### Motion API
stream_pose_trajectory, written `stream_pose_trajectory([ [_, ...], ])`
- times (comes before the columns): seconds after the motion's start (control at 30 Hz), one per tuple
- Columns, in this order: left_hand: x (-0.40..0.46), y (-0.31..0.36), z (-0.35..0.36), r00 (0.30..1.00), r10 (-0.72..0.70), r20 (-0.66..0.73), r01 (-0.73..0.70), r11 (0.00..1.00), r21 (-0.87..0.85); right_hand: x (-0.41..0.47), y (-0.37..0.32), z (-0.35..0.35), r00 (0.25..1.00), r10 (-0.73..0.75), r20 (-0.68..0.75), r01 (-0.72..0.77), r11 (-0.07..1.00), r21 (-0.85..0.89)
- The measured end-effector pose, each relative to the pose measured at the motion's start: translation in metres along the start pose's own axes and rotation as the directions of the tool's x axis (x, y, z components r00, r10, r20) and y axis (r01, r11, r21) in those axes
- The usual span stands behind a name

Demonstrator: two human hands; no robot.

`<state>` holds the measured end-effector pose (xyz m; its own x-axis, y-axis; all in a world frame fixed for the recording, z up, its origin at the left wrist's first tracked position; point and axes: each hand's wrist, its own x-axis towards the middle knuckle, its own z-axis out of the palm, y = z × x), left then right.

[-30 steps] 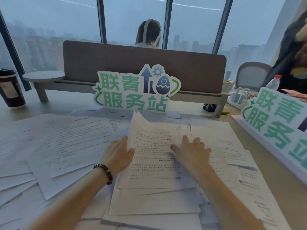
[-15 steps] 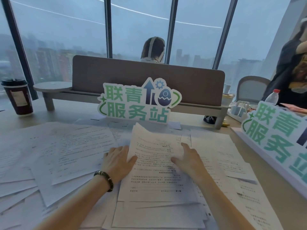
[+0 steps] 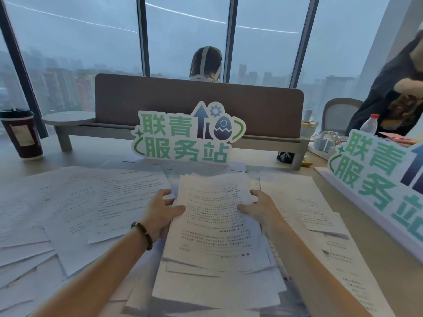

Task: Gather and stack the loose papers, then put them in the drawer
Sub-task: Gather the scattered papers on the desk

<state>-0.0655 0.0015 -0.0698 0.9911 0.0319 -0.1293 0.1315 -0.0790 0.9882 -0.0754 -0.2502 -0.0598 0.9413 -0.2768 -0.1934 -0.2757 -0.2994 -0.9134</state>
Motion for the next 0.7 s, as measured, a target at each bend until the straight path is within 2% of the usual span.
stream_pose_trajectory([
  [0.03,-0.001,0.001,-0.001,0.998,-0.051,0.040,0.053,0.997,-0.058,0.000,0.001,0.001,1.000,-0.001,0.008,0.001,1.000,0.011],
  [0.13,-0.005,0.003,-0.002,0.966,-0.138,0.220,0.152,0.987,-0.048,-0.005,-0.001,0.006,1.000,-0.023,0.008,0.023,1.000,-0.016],
  [0.23,-0.008,0.004,-0.005,0.911,-0.136,0.391,0.174,0.983,-0.064,-0.006,0.000,0.009,0.998,-0.057,-0.016,0.057,0.998,0.021],
  [0.3,-0.009,0.006,-0.006,0.887,-0.117,0.447,0.163,0.985,-0.064,-0.006,0.001,0.012,0.997,-0.067,-0.044,0.070,0.995,0.074],
  [0.43,-0.010,0.007,-0.010,0.878,-0.094,0.470,0.148,0.986,-0.078,-0.007,-0.004,0.008,0.991,-0.078,-0.111,0.105,0.958,0.268],
  [0.5,-0.010,0.007,-0.011,0.883,-0.069,0.464,0.128,0.987,-0.096,-0.007,-0.008,0.002,0.996,-0.037,-0.081,0.065,0.927,0.369],
  [0.57,-0.008,0.008,-0.011,0.919,-0.027,0.394,0.078,0.990,-0.115,-0.009,-0.010,-0.004,0.998,-0.003,0.064,-0.024,0.911,0.411],
  [0.63,-0.008,0.010,-0.009,0.960,0.022,0.281,0.016,0.991,-0.132,-0.014,-0.009,-0.004,0.975,0.005,0.224,-0.087,0.931,0.355],
  [0.7,-0.010,0.014,-0.006,0.980,0.093,0.177,-0.079,0.993,-0.084,-0.014,-0.004,0.000,0.964,-0.047,0.263,-0.026,0.963,0.267],
])
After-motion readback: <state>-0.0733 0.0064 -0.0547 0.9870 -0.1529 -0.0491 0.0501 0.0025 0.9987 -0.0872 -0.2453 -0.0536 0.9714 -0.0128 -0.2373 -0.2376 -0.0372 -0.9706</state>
